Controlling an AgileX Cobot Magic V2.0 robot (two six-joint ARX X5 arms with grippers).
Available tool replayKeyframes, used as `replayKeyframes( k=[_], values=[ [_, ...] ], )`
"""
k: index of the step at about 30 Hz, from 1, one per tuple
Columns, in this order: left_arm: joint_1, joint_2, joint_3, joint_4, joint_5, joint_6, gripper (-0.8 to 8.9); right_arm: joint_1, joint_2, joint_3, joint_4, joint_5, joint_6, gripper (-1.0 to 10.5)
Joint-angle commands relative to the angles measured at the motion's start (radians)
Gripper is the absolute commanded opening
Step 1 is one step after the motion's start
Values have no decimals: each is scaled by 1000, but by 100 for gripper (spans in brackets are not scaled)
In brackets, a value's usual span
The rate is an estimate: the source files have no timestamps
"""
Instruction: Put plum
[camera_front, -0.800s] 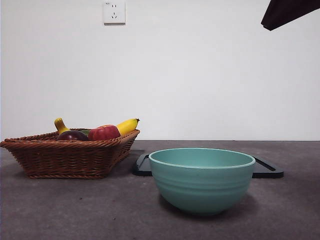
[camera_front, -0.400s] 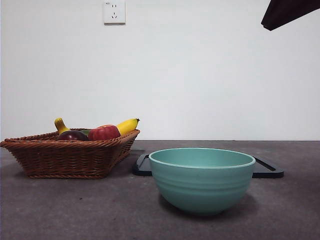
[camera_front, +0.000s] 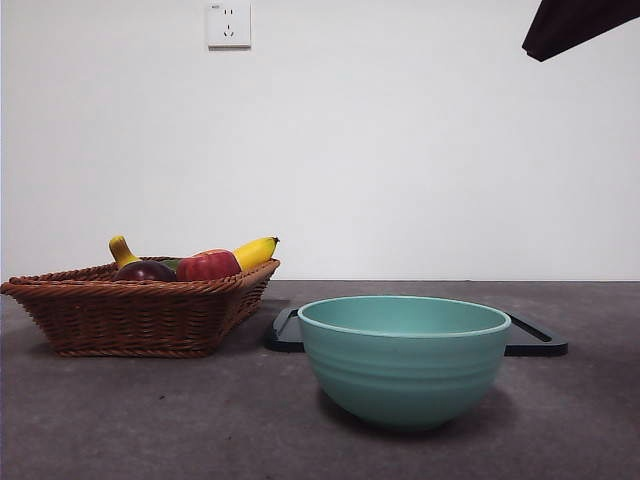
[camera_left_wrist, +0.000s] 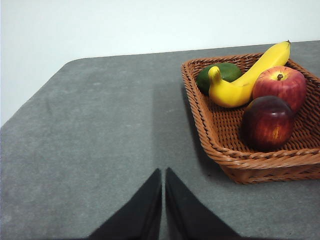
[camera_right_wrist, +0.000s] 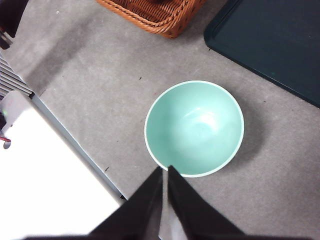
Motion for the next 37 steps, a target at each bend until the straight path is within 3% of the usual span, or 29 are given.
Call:
replayKeyframes(
  k=[1,11,16,24,30,37],
  values=[
    [3,-2,-21,-8,0,-5,11,10,8,15,6,0,-8,6],
    [3,-2,-21,-8,0,-5,11,10,8,15,7,0,-11,6],
    [3,-2,-21,-7,0,-5,11,-40,-27,10,79,50,-152,6],
    [3,-2,-21,-8,0,-5,11,-304,-197,-117,324,54,-208,6],
    [3,-2,-21,-8,0,-5,11,-506,-399,-326,485,56,-237,6],
    [3,-2,-21,-8,0,-5,11,-616,-623,-601,682,60,-241,6]
  ],
)
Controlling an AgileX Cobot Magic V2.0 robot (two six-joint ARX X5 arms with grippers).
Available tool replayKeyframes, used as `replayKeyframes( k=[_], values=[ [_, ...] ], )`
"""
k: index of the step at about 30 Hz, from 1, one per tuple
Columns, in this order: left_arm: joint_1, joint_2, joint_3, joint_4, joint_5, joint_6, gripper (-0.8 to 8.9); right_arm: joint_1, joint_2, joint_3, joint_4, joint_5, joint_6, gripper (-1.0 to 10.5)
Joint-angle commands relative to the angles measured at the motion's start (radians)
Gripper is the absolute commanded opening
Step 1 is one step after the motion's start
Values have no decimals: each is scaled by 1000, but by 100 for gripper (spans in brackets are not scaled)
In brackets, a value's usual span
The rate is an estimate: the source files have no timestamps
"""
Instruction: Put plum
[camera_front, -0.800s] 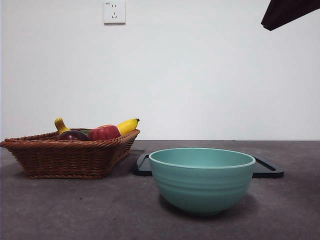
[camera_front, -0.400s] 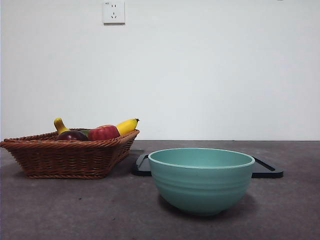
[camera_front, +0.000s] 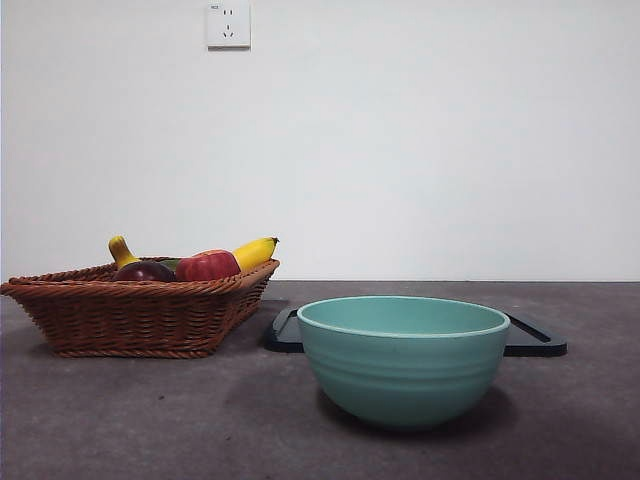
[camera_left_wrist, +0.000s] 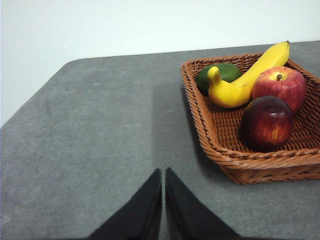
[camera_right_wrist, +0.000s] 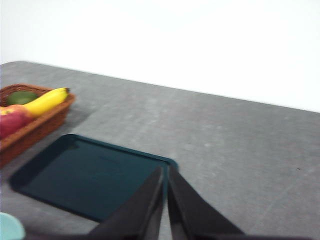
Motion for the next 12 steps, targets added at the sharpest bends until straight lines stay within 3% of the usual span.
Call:
replayKeyframes(
  k=[1,12],
  values=[
    [3,-2,-21,-8,0,-5,11,-19,-66,-85,51,4,-11,6],
    [3,-2,-21,-8,0,-5,11,-32,-256,-284,99,105,17,6]
  ],
)
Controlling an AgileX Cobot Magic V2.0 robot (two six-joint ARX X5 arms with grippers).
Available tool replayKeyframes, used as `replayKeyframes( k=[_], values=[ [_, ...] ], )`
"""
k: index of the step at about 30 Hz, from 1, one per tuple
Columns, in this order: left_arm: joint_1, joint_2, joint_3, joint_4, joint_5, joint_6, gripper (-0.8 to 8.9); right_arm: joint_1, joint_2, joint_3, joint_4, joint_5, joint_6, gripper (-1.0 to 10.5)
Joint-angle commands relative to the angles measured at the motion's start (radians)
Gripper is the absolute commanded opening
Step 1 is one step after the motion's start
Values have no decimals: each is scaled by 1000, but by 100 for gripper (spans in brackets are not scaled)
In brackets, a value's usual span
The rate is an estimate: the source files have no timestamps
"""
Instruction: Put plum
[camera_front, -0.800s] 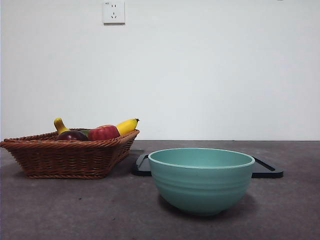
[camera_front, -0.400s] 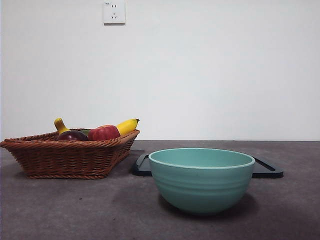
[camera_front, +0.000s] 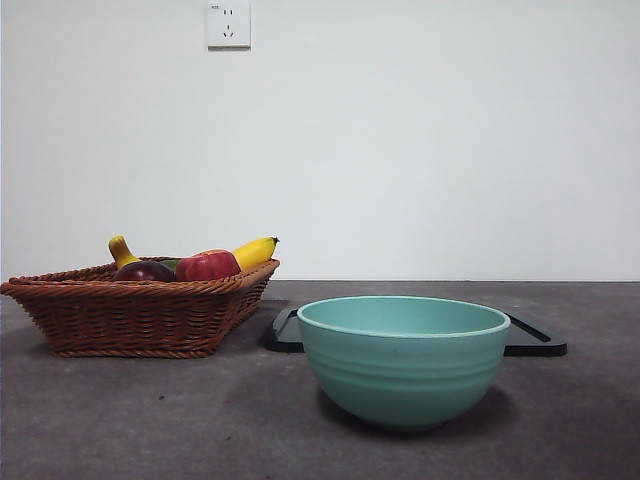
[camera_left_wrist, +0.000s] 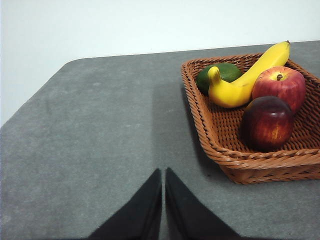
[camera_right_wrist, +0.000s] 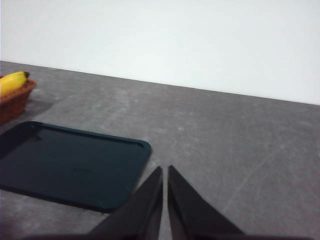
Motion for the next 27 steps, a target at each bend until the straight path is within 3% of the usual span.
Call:
replayKeyframes(
  k=[1,27],
  values=[
    [3,-2,-21,-7,0,-5,11,-2,-20,-23,13,18,17,6],
    [3,-2,-21,-7,0,-5,11,-2,-49,-96,-45,40,63,6]
  ],
)
